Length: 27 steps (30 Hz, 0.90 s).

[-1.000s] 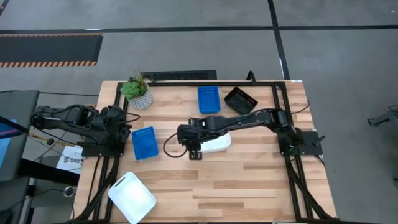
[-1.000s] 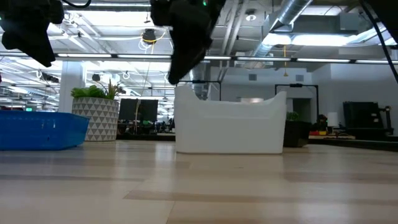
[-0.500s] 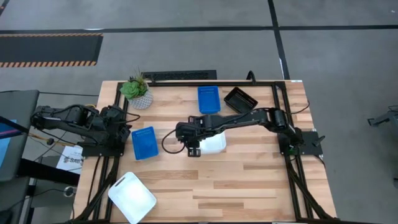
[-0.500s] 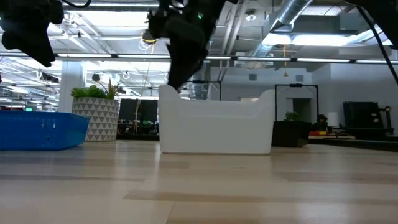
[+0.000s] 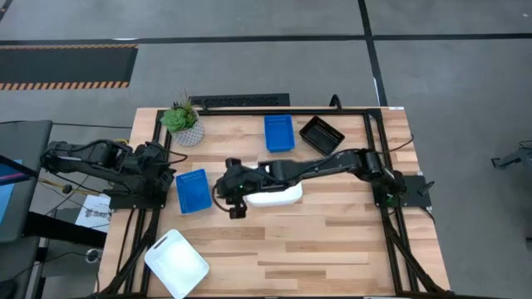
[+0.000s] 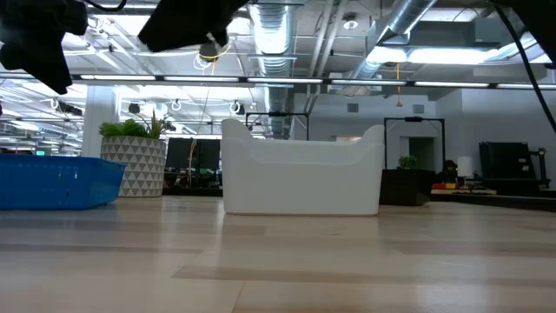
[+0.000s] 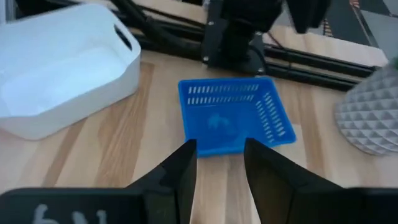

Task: Stack baskets by color
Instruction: Move the blue bin toward the center of the table

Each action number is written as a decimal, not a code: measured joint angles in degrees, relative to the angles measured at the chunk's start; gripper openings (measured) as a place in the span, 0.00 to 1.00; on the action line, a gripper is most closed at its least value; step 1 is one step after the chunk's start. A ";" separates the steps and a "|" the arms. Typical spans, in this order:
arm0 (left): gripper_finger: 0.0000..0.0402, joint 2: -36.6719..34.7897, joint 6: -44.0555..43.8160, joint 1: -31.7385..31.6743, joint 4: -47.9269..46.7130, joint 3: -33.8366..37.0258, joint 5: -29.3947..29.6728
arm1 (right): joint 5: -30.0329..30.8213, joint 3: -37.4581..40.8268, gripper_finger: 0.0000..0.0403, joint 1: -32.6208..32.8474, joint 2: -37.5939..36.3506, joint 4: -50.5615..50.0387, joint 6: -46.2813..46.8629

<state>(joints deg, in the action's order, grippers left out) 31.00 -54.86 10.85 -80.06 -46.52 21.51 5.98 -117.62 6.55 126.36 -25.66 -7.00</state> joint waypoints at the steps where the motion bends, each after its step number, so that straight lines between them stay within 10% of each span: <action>1: 0.37 0.00 -0.01 0.00 0.01 0.00 -0.13 | -0.05 0.04 0.39 0.08 0.93 1.40 -0.63; 14: 0.37 0.00 -0.01 0.00 -0.01 0.00 -0.21 | -4.61 -0.02 0.57 0.07 10.55 16.62 -4.07; 27: 0.37 -0.01 -1.26 0.00 -0.01 0.00 -0.17 | -4.71 0.00 0.55 0.07 14.49 21.17 -9.95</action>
<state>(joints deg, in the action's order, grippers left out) 31.00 -56.13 10.85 -80.07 -46.53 21.34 1.27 -117.62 6.61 140.85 -4.49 -16.94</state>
